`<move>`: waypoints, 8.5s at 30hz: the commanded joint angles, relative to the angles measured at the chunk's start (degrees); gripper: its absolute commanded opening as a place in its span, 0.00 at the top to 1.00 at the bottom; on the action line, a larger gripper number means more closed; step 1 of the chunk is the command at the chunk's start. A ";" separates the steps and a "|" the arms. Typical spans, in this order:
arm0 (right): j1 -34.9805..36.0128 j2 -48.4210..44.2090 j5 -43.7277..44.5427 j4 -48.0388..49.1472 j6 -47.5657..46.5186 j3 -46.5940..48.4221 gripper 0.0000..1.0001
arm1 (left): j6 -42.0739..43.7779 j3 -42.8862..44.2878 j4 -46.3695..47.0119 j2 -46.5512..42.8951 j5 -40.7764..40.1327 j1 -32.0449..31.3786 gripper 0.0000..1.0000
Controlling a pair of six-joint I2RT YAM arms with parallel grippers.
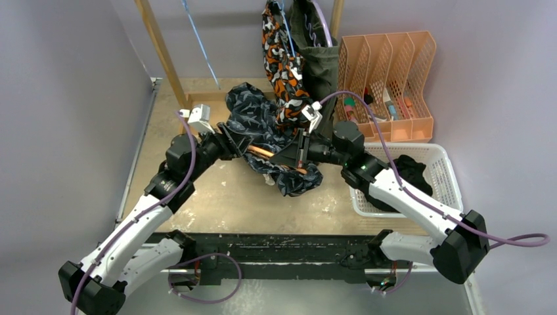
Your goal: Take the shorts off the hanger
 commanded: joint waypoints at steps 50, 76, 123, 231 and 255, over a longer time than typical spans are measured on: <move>-0.20 -11.38 26.02 -34.18 -15.54 18.15 0.26 | 14.90 40.79 -44.95 5.20 -18.84 0.27 1.00; 7.86 1.69 34.02 -35.17 -10.57 16.96 0.34 | 13.53 38.51 -58.00 12.33 -38.07 0.23 1.00; 17.29 11.54 57.20 -44.09 -0.20 20.51 1.00 | 1.34 35.81 -59.37 15.05 -60.46 -13.44 1.00; 34.96 6.21 59.97 -7.21 -35.93 4.82 0.90 | -13.83 32.87 -47.29 17.28 -55.40 -13.50 1.00; 35.57 1.10 65.11 -17.59 -35.77 8.05 1.00 | -7.12 30.62 -38.01 11.44 -45.89 -13.50 0.93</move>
